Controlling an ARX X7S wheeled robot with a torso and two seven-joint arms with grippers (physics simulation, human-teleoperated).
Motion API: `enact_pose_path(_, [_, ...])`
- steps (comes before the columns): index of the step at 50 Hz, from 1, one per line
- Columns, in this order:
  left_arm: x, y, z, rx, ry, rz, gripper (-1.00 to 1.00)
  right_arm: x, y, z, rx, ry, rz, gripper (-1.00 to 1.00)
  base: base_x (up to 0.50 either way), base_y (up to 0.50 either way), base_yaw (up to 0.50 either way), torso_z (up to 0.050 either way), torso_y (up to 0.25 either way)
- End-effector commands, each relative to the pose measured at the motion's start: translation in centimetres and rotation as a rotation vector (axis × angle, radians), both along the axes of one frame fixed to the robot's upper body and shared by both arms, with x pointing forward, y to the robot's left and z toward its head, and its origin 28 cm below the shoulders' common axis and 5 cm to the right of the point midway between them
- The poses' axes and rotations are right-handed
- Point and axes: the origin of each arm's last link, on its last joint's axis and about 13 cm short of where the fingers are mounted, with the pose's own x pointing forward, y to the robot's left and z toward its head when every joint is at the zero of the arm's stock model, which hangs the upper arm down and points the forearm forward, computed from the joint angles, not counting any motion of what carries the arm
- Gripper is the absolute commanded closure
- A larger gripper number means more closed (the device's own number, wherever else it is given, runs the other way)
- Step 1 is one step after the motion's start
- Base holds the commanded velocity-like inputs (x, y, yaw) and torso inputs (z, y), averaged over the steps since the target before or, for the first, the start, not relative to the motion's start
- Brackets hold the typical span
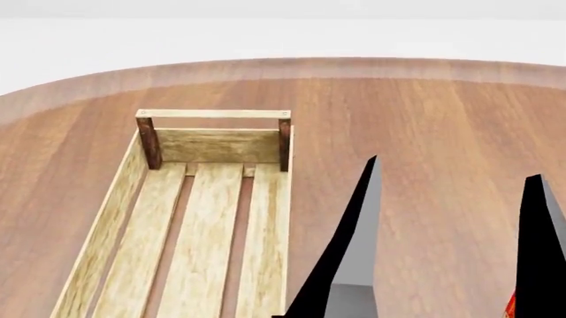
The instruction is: Pick up the cream cheese and put it in the tray.
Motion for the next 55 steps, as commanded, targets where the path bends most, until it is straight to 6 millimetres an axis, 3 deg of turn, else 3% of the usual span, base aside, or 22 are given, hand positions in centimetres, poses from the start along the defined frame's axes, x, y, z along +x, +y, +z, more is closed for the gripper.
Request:
enact_pose_path(1, [-0.2, 0.1, 0.2, 0.014, -0.019, -0.01, -1.0, 0.2, 0.2, 0.4, 0.01, -0.058, 0.025, -1.0, 0.0, 0.0, 0.0, 0.0, 0.0])
enact_pose_path(13, [-0.2, 0.1, 0.2, 0.012, -0.019, -0.009, -1.0, 0.3, 0.1, 0.4, 0.021, -0.068, 0.003, -1.0, 0.03, 0.24, 0.0, 0.0, 0.0])
enact_pose_path(24, [-0.4, 0.1, 0.2, 0.013, -0.021, -0.006, -1.0, 0.1, 0.1, 0.5, 0.057, -0.081, 0.041, -1.0, 0.0, 0.0, 0.0, 0.0, 0.0])
enact_pose_path(40, [-0.3, 0.1, 0.2, 0.011, -0.02, -0.008, -1.0, 0.3, -0.3, 0.7, 0.086, -0.077, -0.038, -1.0, 0.08, 0.0, 0.0, 0.0, 0.0])
enact_pose_path(55, [-0.5, 0.1, 0.1, 0.01, -0.024, -0.011, -1.0, 0.8, -2.7, 1.0, 0.355, -0.072, -0.382, -1.0, 0.0, 0.0, 0.0, 0.0, 0.0])
